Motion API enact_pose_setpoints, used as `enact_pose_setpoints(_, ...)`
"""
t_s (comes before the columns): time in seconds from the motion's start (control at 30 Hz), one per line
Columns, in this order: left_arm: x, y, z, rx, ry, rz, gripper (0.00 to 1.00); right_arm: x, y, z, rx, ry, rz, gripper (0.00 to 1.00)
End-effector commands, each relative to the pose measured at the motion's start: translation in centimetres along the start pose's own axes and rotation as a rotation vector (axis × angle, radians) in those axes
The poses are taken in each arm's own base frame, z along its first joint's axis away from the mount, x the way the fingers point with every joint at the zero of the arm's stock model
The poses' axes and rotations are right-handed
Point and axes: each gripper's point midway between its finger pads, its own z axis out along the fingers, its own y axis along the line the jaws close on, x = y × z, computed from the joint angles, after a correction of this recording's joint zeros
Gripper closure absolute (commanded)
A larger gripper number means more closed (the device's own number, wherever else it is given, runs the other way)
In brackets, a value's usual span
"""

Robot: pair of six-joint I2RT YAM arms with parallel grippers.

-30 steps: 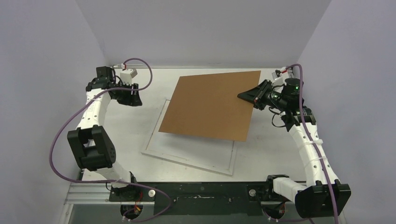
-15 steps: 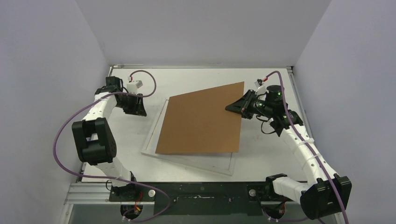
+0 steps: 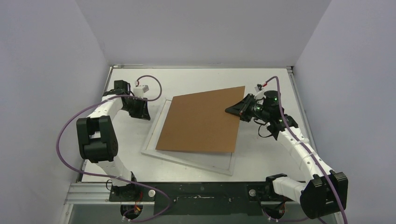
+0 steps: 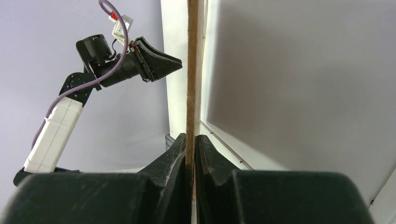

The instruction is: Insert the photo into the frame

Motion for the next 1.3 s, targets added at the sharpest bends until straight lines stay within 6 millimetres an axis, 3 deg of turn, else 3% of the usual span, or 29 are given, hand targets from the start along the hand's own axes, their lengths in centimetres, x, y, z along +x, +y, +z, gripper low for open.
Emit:
enact_pose_setpoints(0.0, -0.8, 0.1, 0.6, 0.0, -0.032, 0.01, 0.76, -1.5, 3.1, -0.3, -0.126, -0.069, -0.031, 0.95)
enact_pose_setpoints(0.8, 0.7, 0.1, 2.3, 0.008, -0.004, -0.024, 0.87, 0.1, 2.5, 1.3, -0.13, -0.057, -0.022, 0.95)
enact_pose_setpoints(1.27, 1.5, 0.0, 3.2, 0.021, 0.012, -0.042, 0.89, 0.9, 2.1, 2.4, -0.118, -0.046, -0.017, 0.95)
